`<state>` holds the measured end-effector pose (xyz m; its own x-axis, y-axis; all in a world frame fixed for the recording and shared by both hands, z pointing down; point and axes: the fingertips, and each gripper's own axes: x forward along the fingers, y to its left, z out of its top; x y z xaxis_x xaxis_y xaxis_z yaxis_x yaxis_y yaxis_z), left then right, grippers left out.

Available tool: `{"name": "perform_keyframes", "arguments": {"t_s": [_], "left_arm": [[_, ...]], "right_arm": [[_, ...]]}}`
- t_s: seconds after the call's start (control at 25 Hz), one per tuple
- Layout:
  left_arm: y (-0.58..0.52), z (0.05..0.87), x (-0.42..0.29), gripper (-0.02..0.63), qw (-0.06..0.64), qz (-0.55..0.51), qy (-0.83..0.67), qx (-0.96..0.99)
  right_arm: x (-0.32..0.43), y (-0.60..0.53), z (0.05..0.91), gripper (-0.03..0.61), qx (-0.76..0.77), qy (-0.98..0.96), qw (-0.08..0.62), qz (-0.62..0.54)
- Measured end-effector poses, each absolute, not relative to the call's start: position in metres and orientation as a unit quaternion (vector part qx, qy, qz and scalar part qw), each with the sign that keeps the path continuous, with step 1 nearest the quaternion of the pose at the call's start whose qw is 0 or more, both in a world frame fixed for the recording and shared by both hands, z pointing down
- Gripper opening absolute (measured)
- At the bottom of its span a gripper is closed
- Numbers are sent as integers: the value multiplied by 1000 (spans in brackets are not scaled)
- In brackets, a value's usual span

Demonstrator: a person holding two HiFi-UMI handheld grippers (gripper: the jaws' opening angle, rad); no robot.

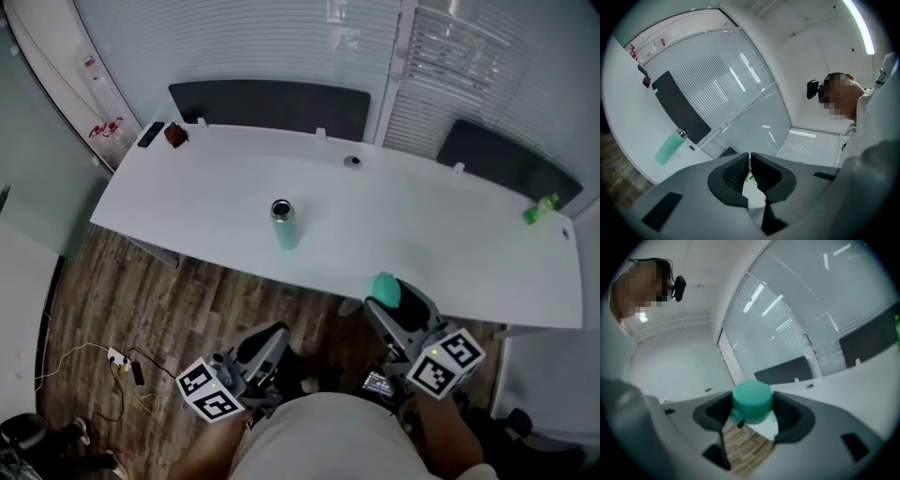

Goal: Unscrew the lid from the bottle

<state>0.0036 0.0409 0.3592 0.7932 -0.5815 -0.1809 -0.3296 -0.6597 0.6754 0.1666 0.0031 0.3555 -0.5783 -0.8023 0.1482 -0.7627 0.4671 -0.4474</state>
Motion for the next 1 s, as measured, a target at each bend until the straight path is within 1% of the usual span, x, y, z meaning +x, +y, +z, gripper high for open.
{"name": "perform_keyframes", "arguments": {"t_s": [0.28,0.44,1.0], "left_arm": [[69,362,3,28,303,-192,-293,886],[77,366,-8,28,309,-197,-301,880],[66,349,-58,28,308,-183,-273,893]], "right_arm": [[164,22,362,284,-427,871,31,-243],[154,27,362,284,-420,875,26,-239],[107,25,347,284,-438,866,38,-238]]}}
